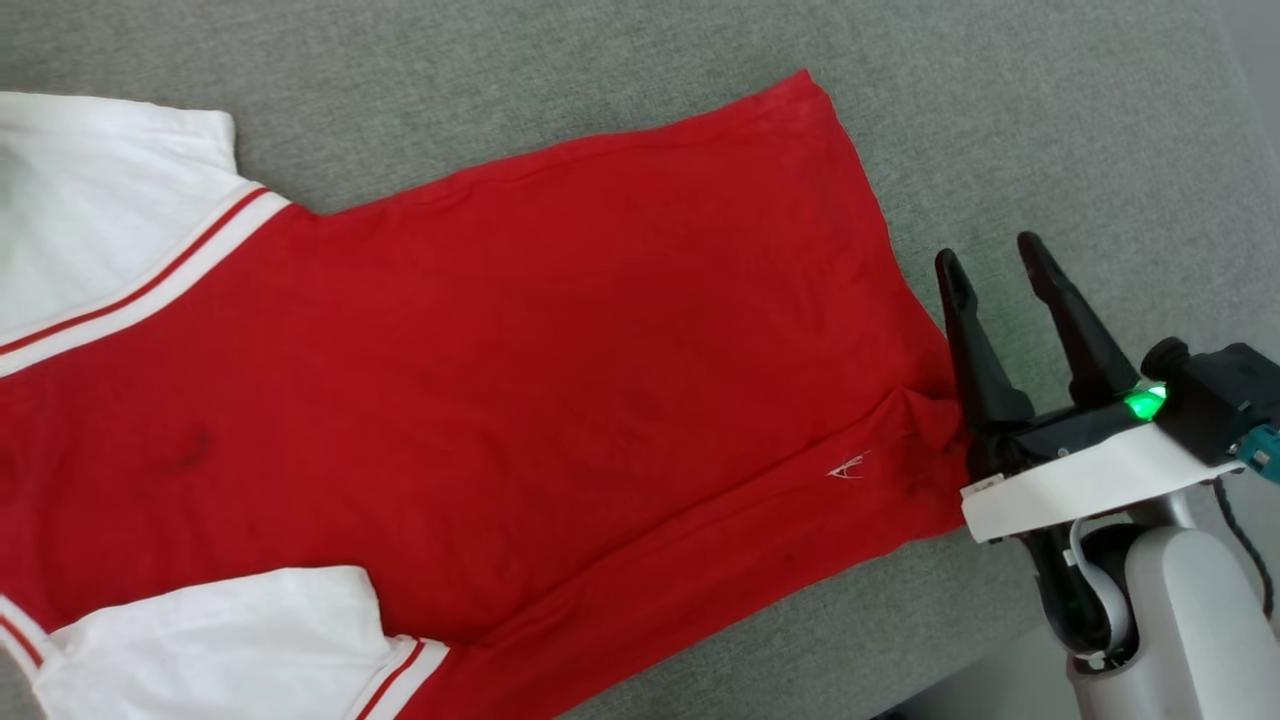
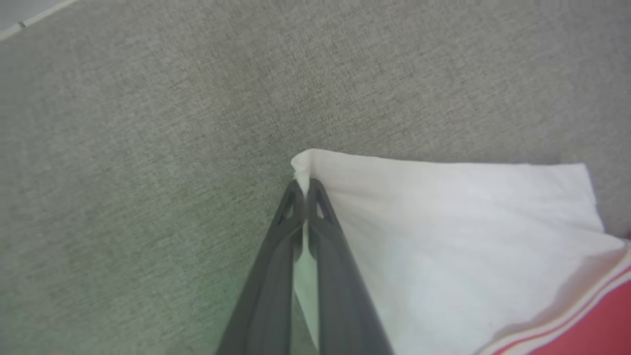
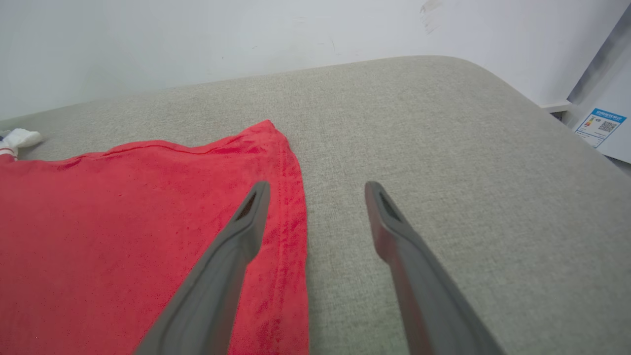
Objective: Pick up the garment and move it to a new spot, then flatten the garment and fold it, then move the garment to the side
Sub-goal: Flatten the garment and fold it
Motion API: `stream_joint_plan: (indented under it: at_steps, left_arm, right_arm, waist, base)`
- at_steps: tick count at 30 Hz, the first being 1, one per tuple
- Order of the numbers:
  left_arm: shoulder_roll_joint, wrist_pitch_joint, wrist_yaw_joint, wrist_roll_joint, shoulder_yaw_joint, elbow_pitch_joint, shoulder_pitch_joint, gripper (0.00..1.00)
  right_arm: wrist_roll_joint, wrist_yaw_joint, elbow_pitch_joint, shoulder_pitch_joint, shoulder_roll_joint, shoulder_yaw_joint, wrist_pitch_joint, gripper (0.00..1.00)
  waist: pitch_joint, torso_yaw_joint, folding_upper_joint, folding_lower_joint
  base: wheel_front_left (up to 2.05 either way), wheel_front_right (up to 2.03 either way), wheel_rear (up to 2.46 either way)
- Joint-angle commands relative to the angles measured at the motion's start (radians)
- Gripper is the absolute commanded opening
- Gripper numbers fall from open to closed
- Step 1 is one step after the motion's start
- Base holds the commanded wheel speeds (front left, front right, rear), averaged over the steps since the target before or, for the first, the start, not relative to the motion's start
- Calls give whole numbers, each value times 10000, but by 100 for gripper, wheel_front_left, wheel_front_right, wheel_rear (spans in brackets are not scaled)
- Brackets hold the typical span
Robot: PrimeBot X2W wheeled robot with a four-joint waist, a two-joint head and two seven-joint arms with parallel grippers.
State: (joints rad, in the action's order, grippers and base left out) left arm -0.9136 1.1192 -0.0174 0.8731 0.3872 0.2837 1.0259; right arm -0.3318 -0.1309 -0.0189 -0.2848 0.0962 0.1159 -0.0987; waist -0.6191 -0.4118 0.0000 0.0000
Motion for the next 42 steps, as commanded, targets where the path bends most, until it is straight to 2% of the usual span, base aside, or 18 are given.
stream_joint_plan:
  at_steps: [1,5,6,8,9,13,20,27,35,42]
  left_arm:
    - [160,-246,-81,-63,128,110,-317,0]
    - [462,-936,-311,27,22,189,-301,0]
    - [512,-1383,-668,-29,120,148,-380,0]
    - [596,-1780,-817,-52,158,44,-351,0]
    - [715,-2455,-982,10,222,-224,-446,0]
    - [775,-3274,-1107,-53,529,-885,-648,0]
    - [414,-4208,-1118,-501,1740,-2961,-1208,0]
    - [454,-5284,-1117,-872,2031,-4362,-1512,0]
    - [659,-5821,-882,-1270,2169,-5644,-1815,0]
    - [903,-6057,-780,-1478,2334,-6081,-1887,0]
  right_arm:
    - [84,4,-42,-153,102,-54,67,100]
    - [230,4,-86,-175,318,-299,286,100]
    - [335,4,-186,-243,565,-390,606,100]
    - [253,4,-296,-260,835,-296,981,100]
    - [161,4,-487,-284,1327,-205,1669,100]
    - [18,6,-701,-520,2154,-26,3017,100]
    - [-704,4,-774,-1281,3758,302,5859,100]
    - [-1222,6,-138,-2620,4742,596,8190,100]
    - [-1071,6,1160,-3964,5410,1363,9628,100]
    - [-1140,3,1917,-4116,5797,2192,10220,100]
  waist:
    - [133,119,0,0]
    - [470,413,0,0]
    - [745,691,0,0]
    - [933,877,0,0]
    - [1213,1214,0,0]
    - [1507,1711,0,0]
    - [1709,2697,0,0]
    - [1295,3653,0,0]
    - [769,4566,0,0]
    - [520,5004,0,0]
  base:
    - [0,0,0]
    - [0,0,0]
    - [0,0,0]
    - [0,0,0]
    - [0,0,0]
    - [0,0,0]
    - [0,0,0]
    - [0,0,0]
    - [0,0,0]
    - [0,0,0]
